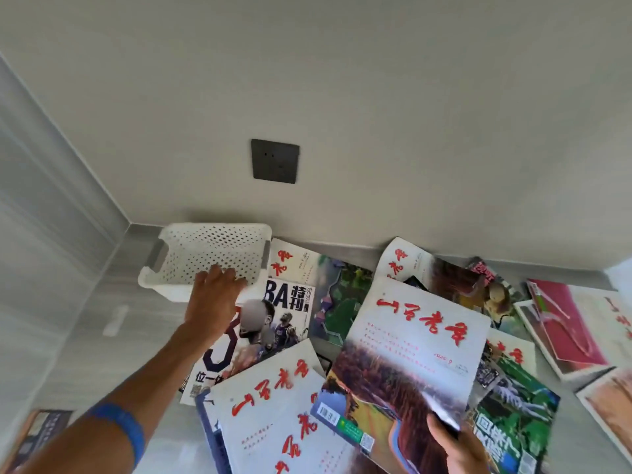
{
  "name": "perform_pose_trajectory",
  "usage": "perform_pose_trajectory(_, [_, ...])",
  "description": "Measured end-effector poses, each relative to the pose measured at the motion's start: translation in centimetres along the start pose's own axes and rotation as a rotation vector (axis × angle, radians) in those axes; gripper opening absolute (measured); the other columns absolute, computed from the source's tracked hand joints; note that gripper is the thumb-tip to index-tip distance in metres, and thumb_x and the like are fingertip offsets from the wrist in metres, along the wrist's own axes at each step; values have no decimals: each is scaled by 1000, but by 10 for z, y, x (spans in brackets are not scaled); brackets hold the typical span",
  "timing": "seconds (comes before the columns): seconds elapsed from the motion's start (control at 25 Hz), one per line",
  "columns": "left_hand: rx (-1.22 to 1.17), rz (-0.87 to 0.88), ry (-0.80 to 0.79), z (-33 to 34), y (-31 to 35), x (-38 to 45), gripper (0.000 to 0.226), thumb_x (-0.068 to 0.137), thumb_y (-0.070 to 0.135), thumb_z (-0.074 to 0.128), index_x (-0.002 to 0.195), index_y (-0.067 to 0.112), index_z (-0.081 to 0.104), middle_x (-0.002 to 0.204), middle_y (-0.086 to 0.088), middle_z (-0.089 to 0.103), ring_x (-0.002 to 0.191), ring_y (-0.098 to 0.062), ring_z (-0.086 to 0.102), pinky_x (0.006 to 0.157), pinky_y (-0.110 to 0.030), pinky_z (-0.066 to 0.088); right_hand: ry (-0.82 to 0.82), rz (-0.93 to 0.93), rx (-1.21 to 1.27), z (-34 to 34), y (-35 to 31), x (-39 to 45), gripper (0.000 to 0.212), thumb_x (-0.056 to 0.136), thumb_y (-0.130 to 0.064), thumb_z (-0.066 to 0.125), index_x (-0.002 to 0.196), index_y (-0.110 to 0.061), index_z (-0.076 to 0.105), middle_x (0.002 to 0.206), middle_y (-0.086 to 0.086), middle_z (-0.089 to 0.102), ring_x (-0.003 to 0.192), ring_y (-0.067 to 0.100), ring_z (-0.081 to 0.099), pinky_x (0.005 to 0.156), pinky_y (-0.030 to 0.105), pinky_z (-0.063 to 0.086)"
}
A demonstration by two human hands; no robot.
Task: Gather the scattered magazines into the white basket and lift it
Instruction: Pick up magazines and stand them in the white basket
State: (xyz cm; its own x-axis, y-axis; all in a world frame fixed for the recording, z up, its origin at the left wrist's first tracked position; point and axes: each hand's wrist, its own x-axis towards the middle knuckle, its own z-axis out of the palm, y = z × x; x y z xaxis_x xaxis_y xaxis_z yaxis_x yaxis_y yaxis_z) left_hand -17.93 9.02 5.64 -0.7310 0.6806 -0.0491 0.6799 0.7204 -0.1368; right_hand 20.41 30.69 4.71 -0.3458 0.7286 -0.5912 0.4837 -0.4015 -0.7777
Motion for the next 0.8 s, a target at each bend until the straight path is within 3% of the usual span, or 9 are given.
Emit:
perform_pose_trajectory(0.08, [-117,112,2,-19,32,-15,58,61,5,81,113,23,65,103,-3,63,92,-24,60,76,-40,52,99,-91,55,-18,1,-6,13,83,-2,69,94,4,73,66,0,75,62,-4,68,86,24,57])
perform_pose_trajectory(0.16, [-143,271,54,-43,85,-24,59,58,-1,79,110,23,63,97,-6,60,81,-27,62,58,-36,54,90,-61,286,-32,-8,-8,23,90,4,58,111,9,65,82,9,78,76,13,73,83,31,58])
perform_pose_trajectory(0.24, [-159,396,29,-62,146,-25,51,74,-2,65,118,22,57,108,-10,55,94,-32,58,68,-39,51,89,-46,517,-49,-22,-6,32,94,2,48,125,7,56,109,22,70,95,32,68,87,45,54])
perform_pose_trajectory(0.32, [-125,416,-56,-66,201,-17,49,83,-1,55,126,21,51,121,-10,52,109,-34,52,80,-42,47,98,-74,580,-71,-36,-4,31,96,2,43,126,6,53,102,19,73,87,30,71,82,43,56])
perform_pose_trajectory(0.44, [-84,350,-133,-57,266,9,44,86,-3,55,125,16,54,123,-12,55,111,-33,54,89,-44,46,97,-90,566,-106,-44,7,29,96,8,41,113,1,63,75,6,77,65,17,73,70,33,61])
perform_pose_trajectory(0.56, [-176,246,-155,-38,294,19,44,86,4,61,128,17,54,124,-7,58,116,-26,52,101,-42,38,59,-110,499,-134,-50,21,54,90,25,32,68,1,75,64,1,75,56,8,72,52,18,58])
perform_pose_trajectory(0.68, [-780,84,9,-44,277,-2,46,83,10,60,126,23,59,126,0,64,119,-17,56,108,-30,36,-107,-127,546,-133,-52,26,39,90,19,39,98,-1,71,90,8,78,80,17,75,70,27,62])
perform_pose_trajectory(0.72, [-1079,-16,7,-54,264,-9,40,82,16,61,120,30,63,120,1,69,113,-15,62,101,-22,42,-131,-131,565,-125,-59,30,34,88,14,45,107,-2,68,96,9,77,84,20,75,74,30,61])
perform_pose_trajectory(0.8, [-1549,-151,-100,-76,235,-14,30,80,30,64,109,38,66,111,-3,72,104,-16,68,93,-23,50,-177,-150,565,-98,-87,47,31,83,7,54,112,0,64,96,9,77,83,22,74,72,31,62])
